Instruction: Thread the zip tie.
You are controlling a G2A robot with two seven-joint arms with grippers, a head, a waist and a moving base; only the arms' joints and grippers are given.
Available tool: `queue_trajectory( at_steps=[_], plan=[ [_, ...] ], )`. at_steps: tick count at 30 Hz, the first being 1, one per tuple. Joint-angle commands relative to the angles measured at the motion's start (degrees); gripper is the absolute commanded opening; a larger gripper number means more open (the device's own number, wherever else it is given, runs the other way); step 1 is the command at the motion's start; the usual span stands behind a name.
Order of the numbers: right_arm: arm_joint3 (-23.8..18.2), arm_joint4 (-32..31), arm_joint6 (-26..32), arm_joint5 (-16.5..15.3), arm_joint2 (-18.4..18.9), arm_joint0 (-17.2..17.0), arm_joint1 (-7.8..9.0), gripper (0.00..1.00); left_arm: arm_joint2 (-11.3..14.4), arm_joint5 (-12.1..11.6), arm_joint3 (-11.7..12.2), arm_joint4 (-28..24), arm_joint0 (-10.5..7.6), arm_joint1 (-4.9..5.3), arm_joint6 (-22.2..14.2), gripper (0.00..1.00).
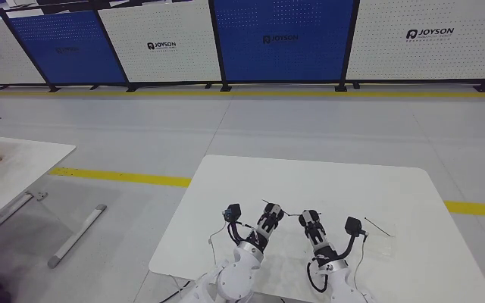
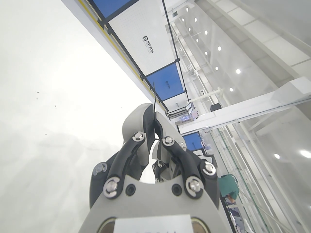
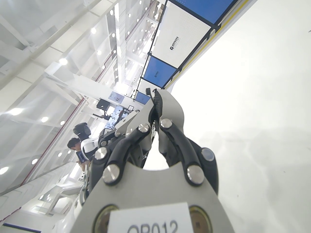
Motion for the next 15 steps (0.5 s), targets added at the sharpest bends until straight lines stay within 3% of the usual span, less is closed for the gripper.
queue_trajectory(
  at_steps=[1, 11, 12, 15],
  plan=[
    [-0.1, -0.2, 0.2, 0.4, -0.1, 0.0, -0.01, 0.0, 0.1, -0.1, 0.0, 0.1, -0.02, -0.03, -0.2, 0.0],
    [-0.4, -0.9, 0.6, 1.9, -0.5, 0.4, -0.13, 0.0, -0.1, -0.5, 0.0, 0.5, 0.05, -0.15, -0.7, 0.0],
    [-0.4, -0.9, 0.6, 1.9, -0.5, 0.3, -0.12, 0.0, -0.1, -0.4, 0.1, 0.7, 0.03, -0.15, -0.8, 0.02],
    [-0.5, -0.9, 0.5, 1.8, -0.2, 0.2, -0.1, 0.0, -0.1, 0.1, 0.2, 1.5, -0.04, -0.13, -1.4, 0.23]
  ],
)
